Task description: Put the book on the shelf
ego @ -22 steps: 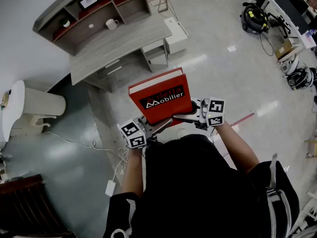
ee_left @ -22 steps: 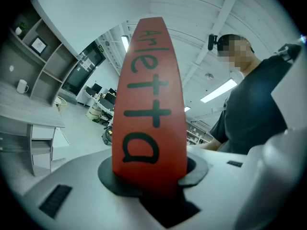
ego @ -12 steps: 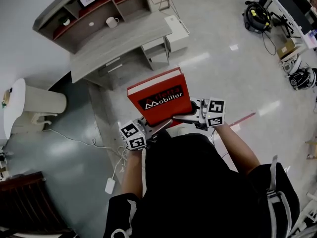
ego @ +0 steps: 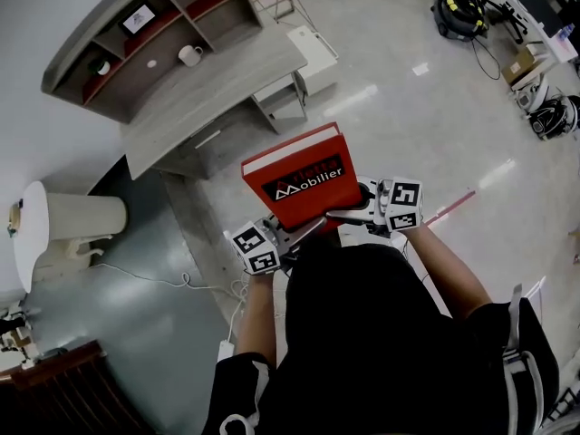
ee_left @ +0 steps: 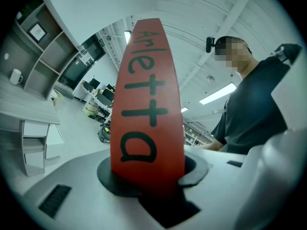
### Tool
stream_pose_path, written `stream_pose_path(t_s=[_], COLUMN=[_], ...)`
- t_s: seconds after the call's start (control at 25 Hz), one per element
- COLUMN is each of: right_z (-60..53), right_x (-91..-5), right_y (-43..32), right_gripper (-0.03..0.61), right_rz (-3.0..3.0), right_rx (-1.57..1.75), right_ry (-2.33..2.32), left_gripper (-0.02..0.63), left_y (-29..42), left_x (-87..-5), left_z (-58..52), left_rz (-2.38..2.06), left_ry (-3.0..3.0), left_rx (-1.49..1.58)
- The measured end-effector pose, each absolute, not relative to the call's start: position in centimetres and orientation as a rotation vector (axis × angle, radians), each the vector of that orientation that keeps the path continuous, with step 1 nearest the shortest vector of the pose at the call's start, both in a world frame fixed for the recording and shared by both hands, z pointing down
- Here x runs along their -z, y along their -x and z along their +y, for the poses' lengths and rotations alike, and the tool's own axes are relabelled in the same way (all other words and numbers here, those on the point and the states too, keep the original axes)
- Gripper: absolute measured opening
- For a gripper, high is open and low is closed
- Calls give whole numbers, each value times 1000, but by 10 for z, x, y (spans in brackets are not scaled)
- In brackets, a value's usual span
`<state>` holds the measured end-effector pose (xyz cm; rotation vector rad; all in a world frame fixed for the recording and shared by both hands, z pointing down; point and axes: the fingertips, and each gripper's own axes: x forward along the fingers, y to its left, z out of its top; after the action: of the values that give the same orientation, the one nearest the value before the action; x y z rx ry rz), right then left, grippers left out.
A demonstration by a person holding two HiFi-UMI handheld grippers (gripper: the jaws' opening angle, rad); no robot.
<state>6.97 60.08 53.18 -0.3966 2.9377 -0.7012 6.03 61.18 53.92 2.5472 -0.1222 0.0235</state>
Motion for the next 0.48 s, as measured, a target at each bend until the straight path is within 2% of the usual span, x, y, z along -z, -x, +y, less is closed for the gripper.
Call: stream_pose_path(t_s=[0.48], right_z=[439], right_x=[-539], right_y=[-61], right_gripper=[199], right_rz=[2902], right_rx=[824], right_ry=[507], left_gripper=[164], left_y=[-50], left_x=[-542], left_z=[451], left_rz=[-101], left_ry=[-2526], left_rx=[-22])
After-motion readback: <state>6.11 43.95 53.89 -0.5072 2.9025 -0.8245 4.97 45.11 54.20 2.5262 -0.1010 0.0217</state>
